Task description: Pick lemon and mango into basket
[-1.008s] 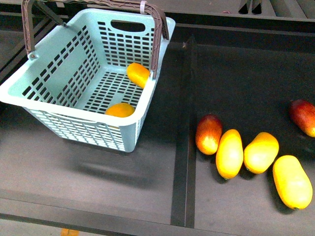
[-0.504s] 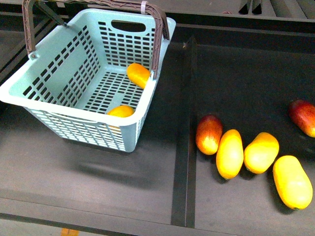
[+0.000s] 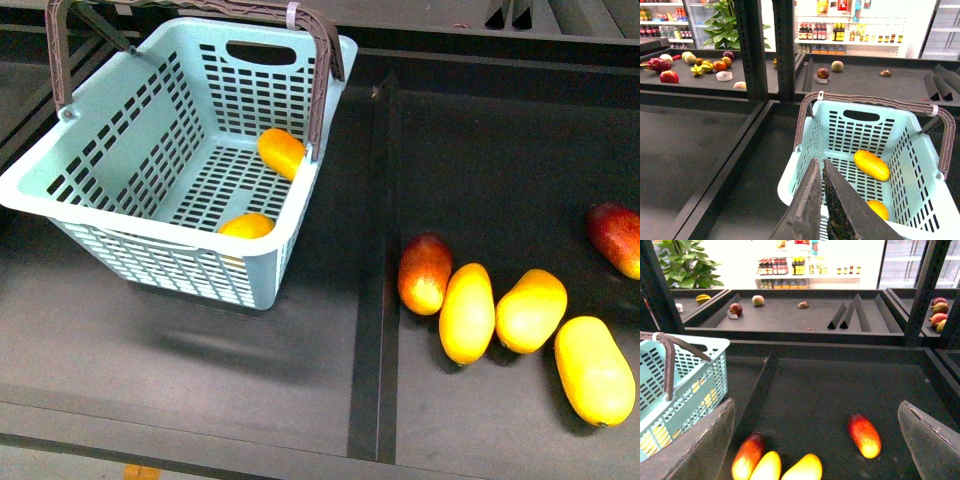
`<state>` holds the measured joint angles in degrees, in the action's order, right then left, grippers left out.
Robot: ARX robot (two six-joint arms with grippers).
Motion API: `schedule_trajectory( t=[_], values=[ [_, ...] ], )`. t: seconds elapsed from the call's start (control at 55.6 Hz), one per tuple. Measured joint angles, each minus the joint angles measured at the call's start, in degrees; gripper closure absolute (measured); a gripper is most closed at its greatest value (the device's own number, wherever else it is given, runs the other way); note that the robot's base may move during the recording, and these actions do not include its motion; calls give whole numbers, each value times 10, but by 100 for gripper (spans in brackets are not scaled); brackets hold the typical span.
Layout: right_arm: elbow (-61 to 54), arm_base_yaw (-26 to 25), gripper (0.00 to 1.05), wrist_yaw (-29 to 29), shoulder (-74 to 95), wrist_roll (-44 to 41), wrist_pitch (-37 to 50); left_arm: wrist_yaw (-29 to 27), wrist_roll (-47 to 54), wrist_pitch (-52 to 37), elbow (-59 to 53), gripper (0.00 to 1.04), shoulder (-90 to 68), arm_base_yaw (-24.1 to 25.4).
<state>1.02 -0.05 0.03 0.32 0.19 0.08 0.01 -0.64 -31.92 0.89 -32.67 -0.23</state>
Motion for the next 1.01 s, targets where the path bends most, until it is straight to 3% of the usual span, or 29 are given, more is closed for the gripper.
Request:
schedule_trajectory(
  t=[0.396,0.756,0.864,1.008],
  values=[
    [0,0,9,0,0,0,0,0,0,159,0,102,166,0],
    [0,0,9,0,0,0,0,0,0,217,0,102,224,0],
    [0,0,9,0,0,0,0,0,0,311,0,102,304,0],
    [0,0,9,0,0,0,0,0,0,317,0,102,323,0]
  ],
)
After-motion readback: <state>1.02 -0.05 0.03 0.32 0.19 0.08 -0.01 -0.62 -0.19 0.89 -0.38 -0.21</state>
